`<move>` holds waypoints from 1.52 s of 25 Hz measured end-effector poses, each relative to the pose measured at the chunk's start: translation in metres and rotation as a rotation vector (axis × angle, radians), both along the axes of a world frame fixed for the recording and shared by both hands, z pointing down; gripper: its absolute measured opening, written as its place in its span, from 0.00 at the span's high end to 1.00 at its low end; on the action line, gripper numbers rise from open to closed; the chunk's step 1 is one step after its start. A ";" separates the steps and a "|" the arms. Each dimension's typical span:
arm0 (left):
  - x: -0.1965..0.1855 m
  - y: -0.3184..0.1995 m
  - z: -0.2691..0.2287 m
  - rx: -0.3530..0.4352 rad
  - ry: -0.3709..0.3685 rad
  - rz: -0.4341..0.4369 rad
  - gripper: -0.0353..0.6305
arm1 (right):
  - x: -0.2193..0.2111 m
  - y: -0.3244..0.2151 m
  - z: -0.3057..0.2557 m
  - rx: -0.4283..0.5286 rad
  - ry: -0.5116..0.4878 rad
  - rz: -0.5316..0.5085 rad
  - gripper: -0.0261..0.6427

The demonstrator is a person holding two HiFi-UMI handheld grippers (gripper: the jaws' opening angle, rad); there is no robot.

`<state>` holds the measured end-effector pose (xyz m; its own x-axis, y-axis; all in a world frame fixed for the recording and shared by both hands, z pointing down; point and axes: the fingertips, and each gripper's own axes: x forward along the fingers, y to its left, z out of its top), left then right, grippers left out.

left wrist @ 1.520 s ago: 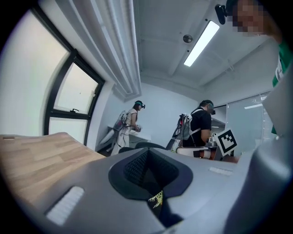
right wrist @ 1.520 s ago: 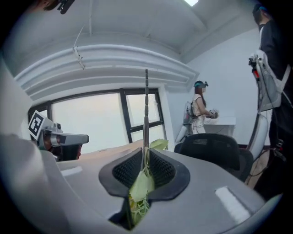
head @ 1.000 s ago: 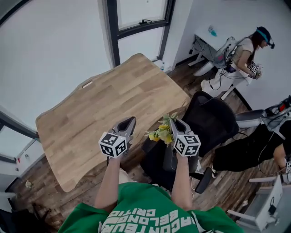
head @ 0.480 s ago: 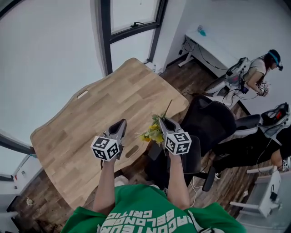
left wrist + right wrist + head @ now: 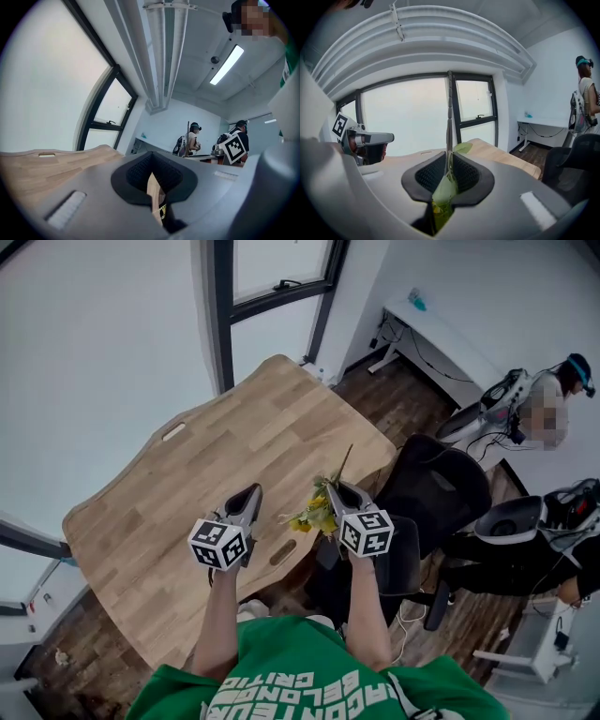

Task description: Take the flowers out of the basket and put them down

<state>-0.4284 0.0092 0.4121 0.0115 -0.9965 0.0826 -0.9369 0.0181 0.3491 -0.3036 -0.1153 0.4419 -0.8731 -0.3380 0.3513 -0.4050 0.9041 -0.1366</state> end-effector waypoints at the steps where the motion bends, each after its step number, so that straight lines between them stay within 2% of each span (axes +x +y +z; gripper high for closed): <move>1: -0.004 0.002 0.002 -0.002 0.002 -0.004 0.92 | -0.005 0.002 0.002 -0.002 0.007 -0.005 0.88; 7: -0.039 0.031 0.011 -0.015 0.022 -0.068 0.92 | -0.040 0.017 0.019 -0.024 0.049 -0.055 0.88; 19: -0.114 0.105 0.036 -0.048 0.063 -0.234 0.92 | -0.135 0.076 0.060 -0.073 0.124 -0.226 0.88; 27: -0.141 0.132 0.059 -0.074 0.096 -0.287 0.92 | -0.170 0.100 0.112 -0.132 0.215 -0.294 0.88; 38: -0.160 0.154 0.089 -0.121 0.130 -0.321 0.92 | -0.205 0.124 0.184 -0.223 0.338 -0.360 0.88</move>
